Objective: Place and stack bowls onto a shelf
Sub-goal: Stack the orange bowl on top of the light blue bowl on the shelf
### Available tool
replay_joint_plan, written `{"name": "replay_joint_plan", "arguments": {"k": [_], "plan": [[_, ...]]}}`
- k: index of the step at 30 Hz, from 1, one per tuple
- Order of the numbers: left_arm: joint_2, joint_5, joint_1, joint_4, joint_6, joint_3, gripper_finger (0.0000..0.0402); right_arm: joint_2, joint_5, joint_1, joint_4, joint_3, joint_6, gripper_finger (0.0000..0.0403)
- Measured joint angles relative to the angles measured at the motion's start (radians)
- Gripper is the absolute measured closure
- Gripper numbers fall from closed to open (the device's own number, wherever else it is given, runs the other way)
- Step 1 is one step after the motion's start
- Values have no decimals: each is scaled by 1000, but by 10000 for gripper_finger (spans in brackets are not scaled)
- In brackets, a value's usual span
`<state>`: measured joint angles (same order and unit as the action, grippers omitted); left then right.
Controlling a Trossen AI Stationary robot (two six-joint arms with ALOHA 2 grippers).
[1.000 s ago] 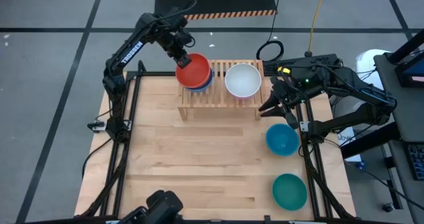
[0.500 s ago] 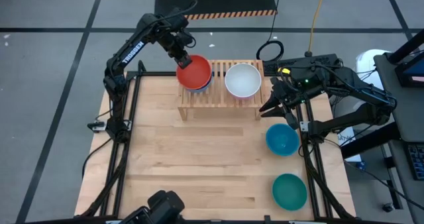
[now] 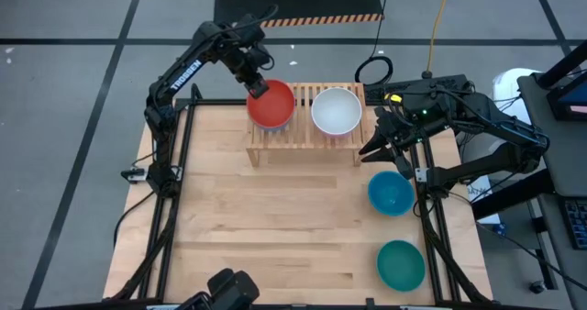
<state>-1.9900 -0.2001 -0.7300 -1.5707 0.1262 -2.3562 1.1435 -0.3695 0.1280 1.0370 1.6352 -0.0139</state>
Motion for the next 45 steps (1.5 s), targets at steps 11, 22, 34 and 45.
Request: {"name": "replay_joint_plan", "arguments": {"k": [11,22,34,45], "plan": [[41,0,2,3,-5,0,360,0,0,0,0,0,0,316],[55,0,2,15,14,0,360,0,0,0,-15,0,0,316],[55,0,2,19,-34,0,360,0,0,0,-15,0,-23,316],[55,17,2,17,-51,0,360,0,0,0,-15,0,-23,316]]}}
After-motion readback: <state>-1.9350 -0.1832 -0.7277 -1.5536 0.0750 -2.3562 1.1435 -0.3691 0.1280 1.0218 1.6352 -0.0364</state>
